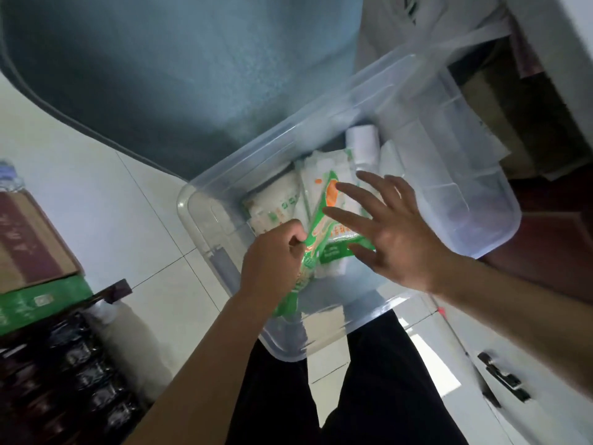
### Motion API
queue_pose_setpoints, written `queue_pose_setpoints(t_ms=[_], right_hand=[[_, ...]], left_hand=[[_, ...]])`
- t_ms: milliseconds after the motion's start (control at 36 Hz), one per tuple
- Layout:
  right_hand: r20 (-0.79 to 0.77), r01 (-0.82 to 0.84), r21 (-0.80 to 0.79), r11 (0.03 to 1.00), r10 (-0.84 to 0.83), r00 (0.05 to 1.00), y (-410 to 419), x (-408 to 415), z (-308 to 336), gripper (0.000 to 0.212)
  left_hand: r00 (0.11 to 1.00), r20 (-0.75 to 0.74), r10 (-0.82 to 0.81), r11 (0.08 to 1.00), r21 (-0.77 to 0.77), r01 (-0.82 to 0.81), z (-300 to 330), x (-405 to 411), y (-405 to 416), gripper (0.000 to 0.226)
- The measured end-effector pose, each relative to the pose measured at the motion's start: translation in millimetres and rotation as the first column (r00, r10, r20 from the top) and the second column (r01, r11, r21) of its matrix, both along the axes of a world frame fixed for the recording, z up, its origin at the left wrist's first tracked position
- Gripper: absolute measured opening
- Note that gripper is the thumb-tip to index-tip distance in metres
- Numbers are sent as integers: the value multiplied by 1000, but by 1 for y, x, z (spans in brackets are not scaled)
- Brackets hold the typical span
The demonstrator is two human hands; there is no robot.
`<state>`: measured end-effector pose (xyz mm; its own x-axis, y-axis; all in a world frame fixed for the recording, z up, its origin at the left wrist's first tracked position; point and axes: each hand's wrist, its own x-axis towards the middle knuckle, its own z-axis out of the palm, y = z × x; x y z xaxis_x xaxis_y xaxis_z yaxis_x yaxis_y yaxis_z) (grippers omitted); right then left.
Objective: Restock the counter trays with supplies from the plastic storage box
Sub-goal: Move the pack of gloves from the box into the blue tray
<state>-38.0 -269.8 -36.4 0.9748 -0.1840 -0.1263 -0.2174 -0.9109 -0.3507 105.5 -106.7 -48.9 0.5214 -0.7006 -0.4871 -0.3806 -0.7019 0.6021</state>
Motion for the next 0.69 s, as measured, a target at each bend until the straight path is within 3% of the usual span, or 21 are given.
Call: queue_pose_setpoints(t_ms=[83, 167, 278, 417, 472, 528, 611, 694], right_hand=[[-259, -148, -68, 987, 126, 958, -1, 20, 7, 56], [-391, -200, -100, 975, 146, 909, 0, 29, 2, 42], [-418, -261, -46, 964, 219, 882, 0, 28, -2, 36], [-440, -159, 71, 985, 174, 881, 4, 7, 2, 34], [-430, -97, 70, 993, 118, 895, 2, -8, 8, 35], [-446, -25, 55, 998, 47, 894, -1, -25, 16, 32], [-424, 96, 30, 995, -75, 903, -3, -50, 34, 26], [-335, 251, 14, 968, -232, 913, -2, -72, 53, 21]], left_hand=[[996, -33, -83, 996, -24, 82, 10, -1, -7, 12], [980, -88, -181, 983, -8, 181, 10, -4, -11, 17], [954, -200, -223, 974, -7, 226, 5, -10, -12, 8], [880, -416, -228, 973, -133, 189, 4, -8, -15, 4], [794, -608, -18, 996, -79, -38, 1, 3, -17, 8], [617, -731, 290, 932, 71, -354, -12, 14, -20, 9], [472, -648, 598, 757, 261, -599, -48, 27, -26, 10], [352, -612, 708, 660, 398, -637, -87, 25, -38, 22]])
